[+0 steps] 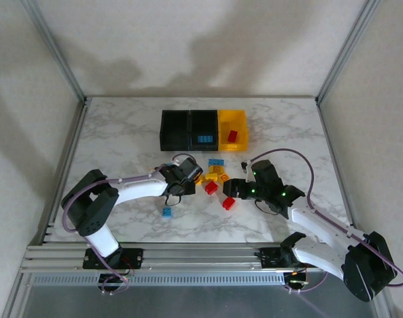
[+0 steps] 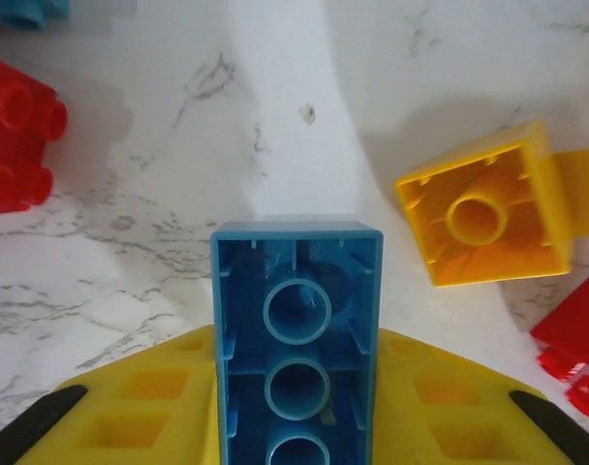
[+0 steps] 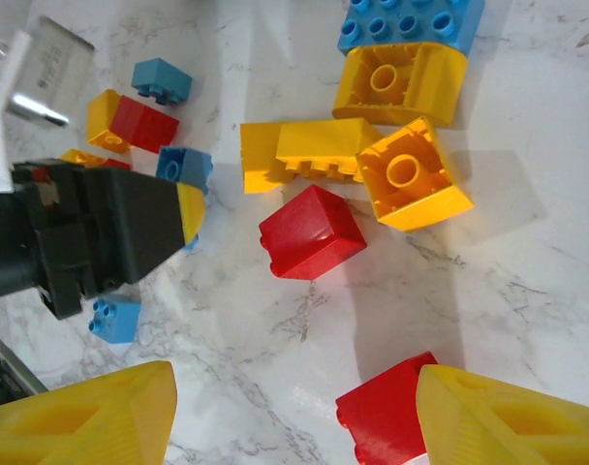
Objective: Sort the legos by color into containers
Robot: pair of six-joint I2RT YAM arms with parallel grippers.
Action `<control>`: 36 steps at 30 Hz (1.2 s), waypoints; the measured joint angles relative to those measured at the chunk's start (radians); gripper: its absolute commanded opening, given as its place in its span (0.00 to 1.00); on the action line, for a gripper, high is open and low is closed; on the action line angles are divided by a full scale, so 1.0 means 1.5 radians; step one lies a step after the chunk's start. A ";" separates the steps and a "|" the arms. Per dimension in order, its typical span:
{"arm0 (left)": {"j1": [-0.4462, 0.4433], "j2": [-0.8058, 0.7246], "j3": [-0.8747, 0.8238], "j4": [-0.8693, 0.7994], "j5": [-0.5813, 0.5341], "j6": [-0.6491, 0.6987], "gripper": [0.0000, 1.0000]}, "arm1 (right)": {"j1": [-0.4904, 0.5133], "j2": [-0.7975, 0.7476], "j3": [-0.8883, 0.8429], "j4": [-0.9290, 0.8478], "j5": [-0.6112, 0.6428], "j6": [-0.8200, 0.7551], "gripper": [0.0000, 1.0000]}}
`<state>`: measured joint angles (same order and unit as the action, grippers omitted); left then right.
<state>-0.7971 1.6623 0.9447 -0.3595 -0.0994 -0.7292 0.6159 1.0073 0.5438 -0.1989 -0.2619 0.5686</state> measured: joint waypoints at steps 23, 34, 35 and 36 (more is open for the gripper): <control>0.120 0.322 0.602 -0.111 -0.019 0.125 0.25 | 0.000 0.034 0.025 0.023 0.018 0.013 0.67; 0.146 0.513 0.825 -0.174 -0.012 0.131 0.28 | 0.000 0.036 0.033 0.019 0.040 0.018 0.67; 0.147 0.519 0.832 -0.178 -0.011 0.130 0.30 | 0.000 0.036 0.036 0.019 0.040 0.018 0.67; 0.149 0.523 0.836 -0.182 -0.011 0.130 0.32 | 0.000 0.036 0.038 0.019 0.040 0.018 0.67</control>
<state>-0.5743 2.4470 2.1983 -0.6319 -0.1158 -0.5335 0.6159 1.0618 0.6006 -0.1703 -0.2020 0.5949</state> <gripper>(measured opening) 0.323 0.667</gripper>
